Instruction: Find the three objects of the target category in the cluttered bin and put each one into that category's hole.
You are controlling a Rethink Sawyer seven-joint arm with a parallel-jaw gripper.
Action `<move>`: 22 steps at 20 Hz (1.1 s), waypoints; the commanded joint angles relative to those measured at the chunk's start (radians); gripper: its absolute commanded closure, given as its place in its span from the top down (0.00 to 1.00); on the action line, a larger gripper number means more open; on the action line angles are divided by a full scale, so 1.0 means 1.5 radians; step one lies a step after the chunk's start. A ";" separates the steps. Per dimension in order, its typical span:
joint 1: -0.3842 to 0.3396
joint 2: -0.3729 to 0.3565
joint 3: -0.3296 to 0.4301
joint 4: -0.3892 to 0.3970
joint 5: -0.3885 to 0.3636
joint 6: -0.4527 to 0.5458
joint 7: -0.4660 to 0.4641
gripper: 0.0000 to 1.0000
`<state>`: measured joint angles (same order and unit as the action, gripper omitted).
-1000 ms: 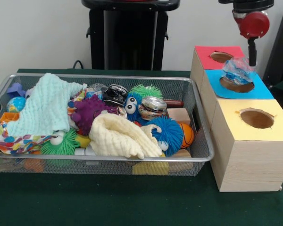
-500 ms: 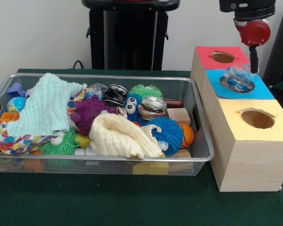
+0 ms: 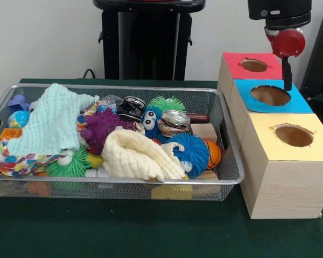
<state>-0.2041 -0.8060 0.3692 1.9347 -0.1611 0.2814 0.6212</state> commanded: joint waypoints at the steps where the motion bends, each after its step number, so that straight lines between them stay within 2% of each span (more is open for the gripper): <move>1: -0.016 -0.024 -0.022 -0.010 0.039 0.085 0.162 1.00; 7: -0.045 -0.059 -0.008 -0.002 0.045 0.131 0.128 1.00; 12: -0.062 -0.078 -0.012 -0.027 0.032 0.193 0.091 1.00; 17: -0.131 -0.060 0.010 -0.045 -0.004 0.204 0.022 1.00; 22: -0.190 -0.026 0.021 -0.057 -0.037 0.192 -0.014 1.00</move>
<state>-0.3892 -0.9033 0.3665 1.9217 -0.1369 0.4880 0.6212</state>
